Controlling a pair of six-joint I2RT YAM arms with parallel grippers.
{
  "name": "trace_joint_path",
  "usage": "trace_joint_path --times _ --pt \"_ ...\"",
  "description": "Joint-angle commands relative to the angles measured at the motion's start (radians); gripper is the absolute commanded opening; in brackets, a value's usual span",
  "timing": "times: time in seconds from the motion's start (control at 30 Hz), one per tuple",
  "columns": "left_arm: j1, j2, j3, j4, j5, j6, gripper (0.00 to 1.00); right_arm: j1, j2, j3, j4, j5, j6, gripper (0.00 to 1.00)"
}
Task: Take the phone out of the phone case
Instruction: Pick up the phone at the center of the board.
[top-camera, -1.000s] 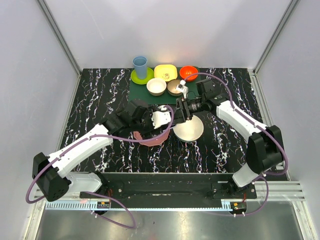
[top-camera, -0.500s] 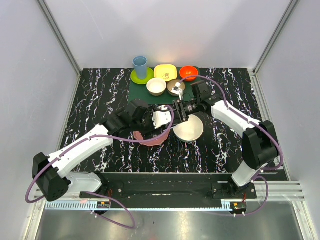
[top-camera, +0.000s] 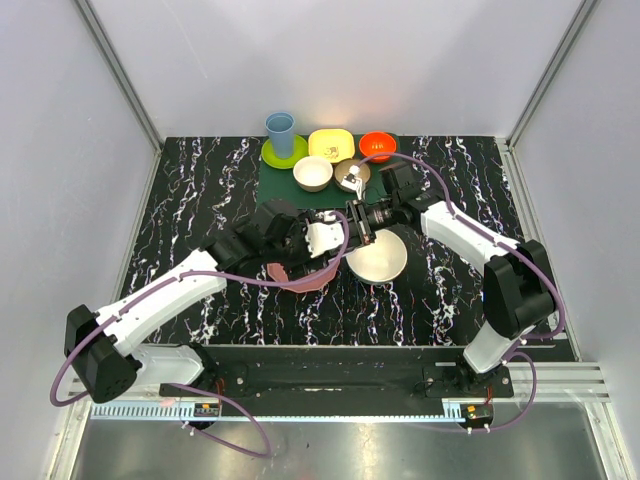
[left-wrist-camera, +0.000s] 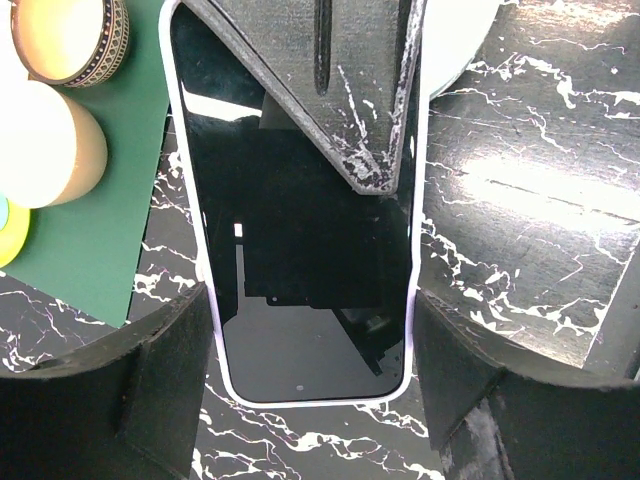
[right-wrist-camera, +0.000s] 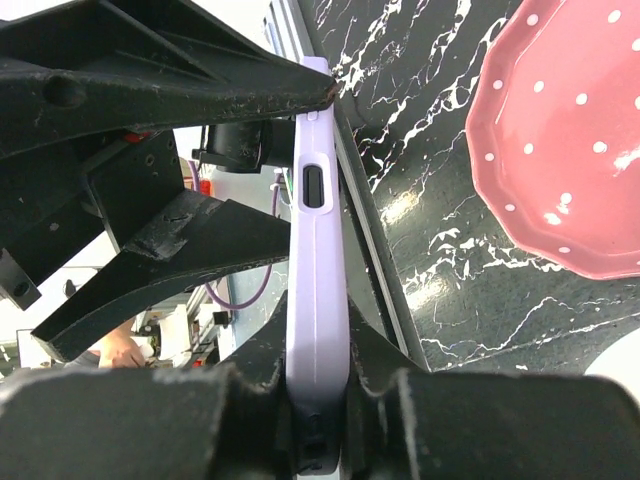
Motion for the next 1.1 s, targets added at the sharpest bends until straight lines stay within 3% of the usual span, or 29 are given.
trace_joint_path --times 0.0,0.03,0.07,0.13,0.17,0.2,0.3,0.67,0.77,1.07 --pt "-0.001 -0.028 0.018 0.096 0.003 -0.026 0.00 0.019 -0.011 0.013 0.056 -0.046 -0.048 0.00" --pt "-0.003 -0.028 0.019 0.096 0.000 -0.028 0.00 0.019 -0.012 0.012 0.058 -0.046 -0.048 0.00" --pt "-0.003 -0.028 0.019 0.098 0.000 -0.028 0.11 0.019 -0.012 0.011 0.059 -0.044 -0.049 0.00" --pt "-0.003 -0.032 0.018 0.098 -0.001 -0.028 0.38 0.019 -0.020 0.009 0.059 -0.041 -0.053 0.00" --pt "-0.003 -0.035 0.018 0.098 -0.004 -0.028 0.66 0.017 -0.023 0.008 0.058 -0.035 -0.059 0.00" --pt "-0.003 -0.042 0.018 0.098 -0.009 -0.030 0.77 0.019 -0.032 0.006 0.058 -0.032 -0.062 0.00" --pt "-0.003 -0.055 0.016 0.098 -0.020 -0.030 0.99 0.017 -0.047 0.002 0.056 -0.014 -0.072 0.00" --pt "0.034 -0.132 -0.021 0.149 -0.058 -0.057 0.99 -0.018 -0.101 -0.006 0.053 0.032 -0.108 0.00" --pt "0.117 -0.152 -0.007 0.149 0.069 -0.117 0.99 -0.039 -0.135 -0.009 0.054 0.038 -0.120 0.00" --pt "0.336 -0.209 -0.030 0.211 0.273 -0.272 0.99 -0.073 -0.248 -0.033 0.044 0.081 -0.174 0.00"
